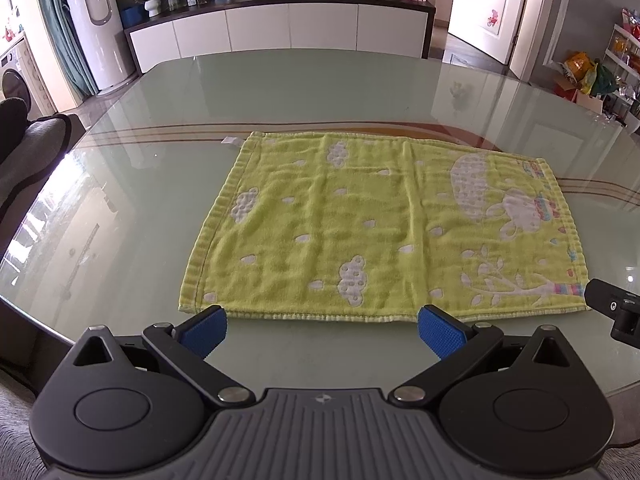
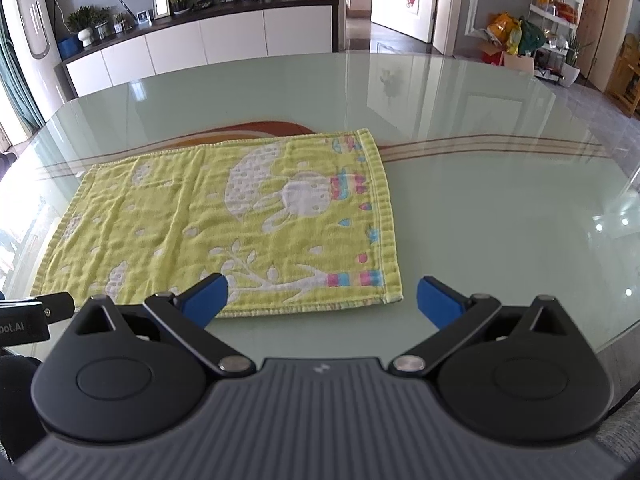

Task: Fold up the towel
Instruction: 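Move both grippers toward the yellow rabbit-print towel lying flat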

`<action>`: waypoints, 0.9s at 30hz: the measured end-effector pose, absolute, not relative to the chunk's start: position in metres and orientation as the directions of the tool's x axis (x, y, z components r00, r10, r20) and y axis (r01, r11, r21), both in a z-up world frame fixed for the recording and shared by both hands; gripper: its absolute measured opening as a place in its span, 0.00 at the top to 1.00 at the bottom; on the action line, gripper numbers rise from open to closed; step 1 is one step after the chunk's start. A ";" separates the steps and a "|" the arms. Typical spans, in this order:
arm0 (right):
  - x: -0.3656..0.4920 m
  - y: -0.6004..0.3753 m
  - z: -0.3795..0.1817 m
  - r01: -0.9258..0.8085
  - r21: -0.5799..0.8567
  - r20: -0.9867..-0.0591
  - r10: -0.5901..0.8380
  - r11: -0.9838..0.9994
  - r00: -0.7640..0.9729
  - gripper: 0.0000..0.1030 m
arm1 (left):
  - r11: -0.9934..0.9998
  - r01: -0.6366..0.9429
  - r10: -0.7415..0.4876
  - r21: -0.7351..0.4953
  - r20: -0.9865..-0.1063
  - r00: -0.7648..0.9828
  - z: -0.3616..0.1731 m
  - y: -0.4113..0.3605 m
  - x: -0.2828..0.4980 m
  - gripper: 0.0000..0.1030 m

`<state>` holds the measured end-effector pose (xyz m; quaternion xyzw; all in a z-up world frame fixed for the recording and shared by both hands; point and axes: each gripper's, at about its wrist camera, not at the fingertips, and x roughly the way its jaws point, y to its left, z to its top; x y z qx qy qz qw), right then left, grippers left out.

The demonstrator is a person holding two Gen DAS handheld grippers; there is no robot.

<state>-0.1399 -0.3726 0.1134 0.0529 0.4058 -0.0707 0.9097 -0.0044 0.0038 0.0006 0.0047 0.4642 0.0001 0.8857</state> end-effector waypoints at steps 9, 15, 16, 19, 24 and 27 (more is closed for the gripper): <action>-0.132 -0.377 0.104 0.169 0.058 -0.794 -0.057 0.984 0.606 0.00 | 0.999 0.010 0.020 0.030 -0.841 0.541 -0.002 -0.012 0.012 0.00; -0.124 -0.383 0.099 0.151 0.016 -0.794 -0.079 0.988 0.603 0.00 | 0.999 0.002 0.030 0.035 -0.863 0.504 -0.007 -0.022 0.021 0.01; -0.122 -0.386 0.099 0.147 0.010 -0.795 -0.081 0.989 0.602 0.00 | 0.999 0.000 0.029 0.034 -0.863 0.504 -0.007 -0.024 0.021 0.01; -0.117 -0.394 0.102 0.135 -0.018 -0.793 -0.096 0.991 0.602 0.00 | 0.999 0.014 0.019 0.030 -0.864 0.503 -0.011 -0.030 0.022 0.01; -0.104 -0.411 0.107 0.062 -0.072 -0.779 -0.095 0.995 0.620 0.00 | 0.998 0.051 0.014 0.045 -0.867 0.498 -0.011 -0.048 0.026 0.01; -0.094 -0.422 0.112 -0.022 -0.105 -0.769 -0.067 0.994 0.635 0.00 | 0.997 0.072 0.000 0.041 -0.872 0.490 -0.011 -0.056 0.029 0.01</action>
